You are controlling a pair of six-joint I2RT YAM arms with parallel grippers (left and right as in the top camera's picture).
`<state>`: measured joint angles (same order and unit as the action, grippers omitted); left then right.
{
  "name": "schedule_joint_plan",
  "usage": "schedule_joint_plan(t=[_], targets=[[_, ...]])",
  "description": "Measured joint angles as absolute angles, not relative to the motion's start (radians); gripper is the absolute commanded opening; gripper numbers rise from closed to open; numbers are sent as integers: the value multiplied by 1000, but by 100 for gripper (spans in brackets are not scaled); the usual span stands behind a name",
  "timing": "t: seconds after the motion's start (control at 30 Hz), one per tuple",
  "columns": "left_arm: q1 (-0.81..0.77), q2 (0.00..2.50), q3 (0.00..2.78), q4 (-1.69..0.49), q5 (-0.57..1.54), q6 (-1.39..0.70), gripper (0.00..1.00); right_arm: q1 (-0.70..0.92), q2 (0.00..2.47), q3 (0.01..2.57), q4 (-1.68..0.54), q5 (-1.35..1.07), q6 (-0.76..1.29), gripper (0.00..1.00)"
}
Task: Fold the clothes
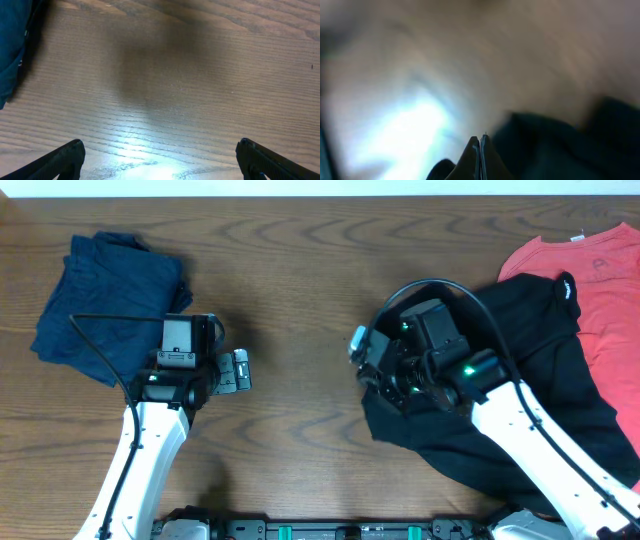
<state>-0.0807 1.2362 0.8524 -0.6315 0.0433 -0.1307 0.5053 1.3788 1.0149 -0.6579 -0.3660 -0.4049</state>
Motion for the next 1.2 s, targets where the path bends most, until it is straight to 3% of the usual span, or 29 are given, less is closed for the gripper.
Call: schedule_joint_plan(t=[0.07, 0.2, 0.37, 0.5, 0.73, 1.07, 1.2], targets=[[-81, 1236, 852, -631, 57, -131, 98, 502, 1386, 1015, -639, -240, -332, 5], [-81, 1236, 852, -619, 117, -131, 98, 479, 1384, 1015, -637, -91, -183, 33], [-81, 1236, 852, -558, 264, -131, 98, 437, 1344, 1015, -659, -6, -56, 28], [-90, 1237, 852, -502, 372, -144, 98, 381, 1291, 1015, -724, 78, 81, 48], [-217, 1296, 853, -435, 439, -237, 98, 201, 1265, 1015, -818, 171, 247, 52], [-505, 1614, 853, -174, 463, -435, 99, 57, 1255, 1015, -884, 192, 297, 53], [-587, 1714, 854, -46, 466, -481, 82, 32, 1241, 1015, -892, 195, 303, 53]])
